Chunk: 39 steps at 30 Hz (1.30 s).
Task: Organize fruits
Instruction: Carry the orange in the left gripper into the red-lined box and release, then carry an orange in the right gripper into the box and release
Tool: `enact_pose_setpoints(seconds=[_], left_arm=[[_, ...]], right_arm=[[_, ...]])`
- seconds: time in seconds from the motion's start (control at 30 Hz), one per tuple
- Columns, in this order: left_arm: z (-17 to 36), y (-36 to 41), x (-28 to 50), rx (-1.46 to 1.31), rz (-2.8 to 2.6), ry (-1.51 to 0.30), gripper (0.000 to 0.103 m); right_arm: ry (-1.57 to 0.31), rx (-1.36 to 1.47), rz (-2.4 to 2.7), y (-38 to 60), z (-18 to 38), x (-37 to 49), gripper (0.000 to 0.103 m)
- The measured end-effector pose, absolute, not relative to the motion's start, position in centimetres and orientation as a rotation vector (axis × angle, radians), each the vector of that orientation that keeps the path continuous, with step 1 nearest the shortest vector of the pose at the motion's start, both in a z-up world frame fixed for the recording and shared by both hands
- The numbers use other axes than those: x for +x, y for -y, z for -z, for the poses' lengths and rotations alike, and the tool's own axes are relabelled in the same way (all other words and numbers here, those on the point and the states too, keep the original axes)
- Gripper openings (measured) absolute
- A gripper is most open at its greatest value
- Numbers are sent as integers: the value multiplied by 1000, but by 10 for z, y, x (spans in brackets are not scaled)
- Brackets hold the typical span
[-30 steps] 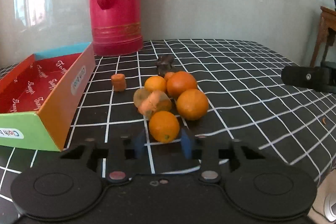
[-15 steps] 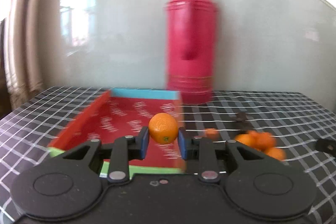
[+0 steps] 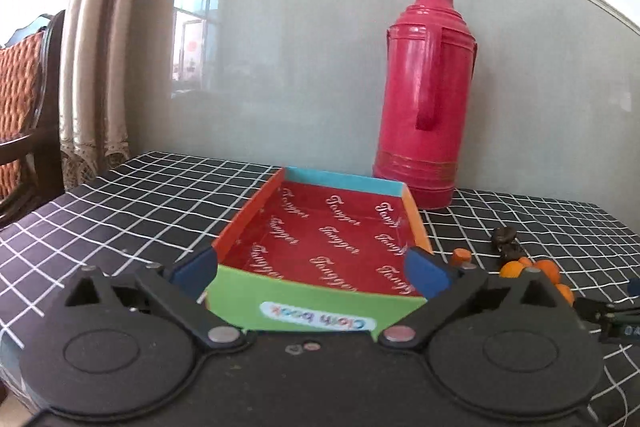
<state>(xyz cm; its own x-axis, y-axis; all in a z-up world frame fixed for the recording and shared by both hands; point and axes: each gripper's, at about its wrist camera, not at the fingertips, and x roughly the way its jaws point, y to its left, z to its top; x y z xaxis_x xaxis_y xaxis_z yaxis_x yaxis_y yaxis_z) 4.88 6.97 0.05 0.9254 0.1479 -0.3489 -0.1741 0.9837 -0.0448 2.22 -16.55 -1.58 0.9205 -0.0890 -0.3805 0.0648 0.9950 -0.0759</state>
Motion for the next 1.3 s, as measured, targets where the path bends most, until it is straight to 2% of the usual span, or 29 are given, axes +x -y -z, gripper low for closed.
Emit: enact_pose_setpoints(seconds=[0.23, 0.27, 0.3, 0.33, 0.53, 0.57, 0.6, 0.7, 0.9, 1.2, 1.23, 1.27, 1.3], left_arm=[[2, -100, 41, -95, -217, -370, 96], [3, -104, 41, -103, -222, -373, 96], [3, -107, 42, -111, -229, -377, 96], [4, -110, 42, -117, -233, -382, 96], [5, -112, 46, -107, -224, -391, 96], [5, -112, 46, -105, -221, -390, 96], [5, -113, 46, -105, -220, -389, 96], [5, -115, 45, -111, -223, -386, 96], [7, -125, 37, -94, -249, -389, 96], [13, -160, 22, -62, -338, -434, 96], [14, -163, 21, -61, -345, -438, 96], [14, -165, 19, -60, -350, -440, 96], [14, -168, 19, -60, -354, -442, 96]], right_arm=[[-431, -95, 59, 160, 22, 39, 103], [-439, -111, 57, 158, 23, 41, 94], [-452, -127, 56, 157, 24, 45, 73], [-459, -127, 50, 157, 25, 47, 69], [-492, -117, 39, 153, 29, 61, 69], [-506, -105, 32, 154, 30, 63, 62], [-517, -88, 14, 155, 30, 65, 40], [-484, -102, 19, 152, 25, 60, 38], [-344, -34, -73, 128, 4, 50, 38], [-200, -61, -306, 22, -5, 60, 40], [-198, -76, -300, 12, -2, 63, 49], [-186, -81, -280, 3, 1, 63, 92], [-156, -64, -292, -1, 3, 61, 103]])
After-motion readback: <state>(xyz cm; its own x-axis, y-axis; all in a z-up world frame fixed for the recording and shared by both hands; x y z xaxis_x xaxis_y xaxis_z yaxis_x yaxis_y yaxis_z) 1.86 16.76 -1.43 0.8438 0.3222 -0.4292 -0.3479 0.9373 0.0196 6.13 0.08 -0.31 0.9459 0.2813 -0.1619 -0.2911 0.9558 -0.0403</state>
